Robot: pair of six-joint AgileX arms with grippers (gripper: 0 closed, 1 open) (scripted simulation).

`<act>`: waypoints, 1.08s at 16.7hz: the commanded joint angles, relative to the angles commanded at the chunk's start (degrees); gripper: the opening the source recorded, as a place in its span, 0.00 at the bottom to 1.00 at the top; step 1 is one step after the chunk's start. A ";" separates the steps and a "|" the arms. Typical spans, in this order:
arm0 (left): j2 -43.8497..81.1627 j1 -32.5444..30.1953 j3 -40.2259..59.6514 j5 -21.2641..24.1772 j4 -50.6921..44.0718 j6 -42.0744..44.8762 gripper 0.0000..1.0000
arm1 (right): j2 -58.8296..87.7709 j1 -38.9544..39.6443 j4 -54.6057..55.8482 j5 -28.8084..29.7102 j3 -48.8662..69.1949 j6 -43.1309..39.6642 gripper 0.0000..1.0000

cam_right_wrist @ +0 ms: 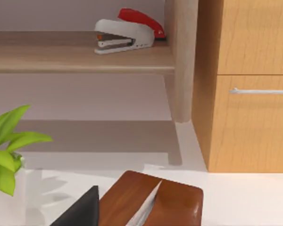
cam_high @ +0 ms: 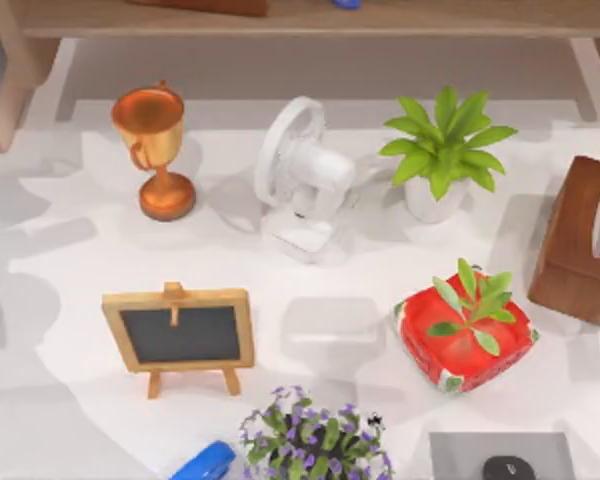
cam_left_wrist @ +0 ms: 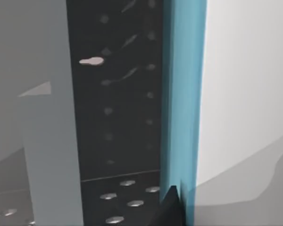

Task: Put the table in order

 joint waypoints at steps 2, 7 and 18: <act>0.00 0.00 0.00 0.00 0.00 0.00 0.00 | 0.00 0.00 0.00 0.00 0.00 0.00 1.00; 0.00 0.00 0.00 0.00 0.00 0.00 0.30 | 0.00 0.00 0.00 0.00 0.00 0.00 1.00; 0.00 0.00 0.00 0.00 0.00 0.00 1.00 | 0.00 0.00 0.00 0.00 0.00 0.00 1.00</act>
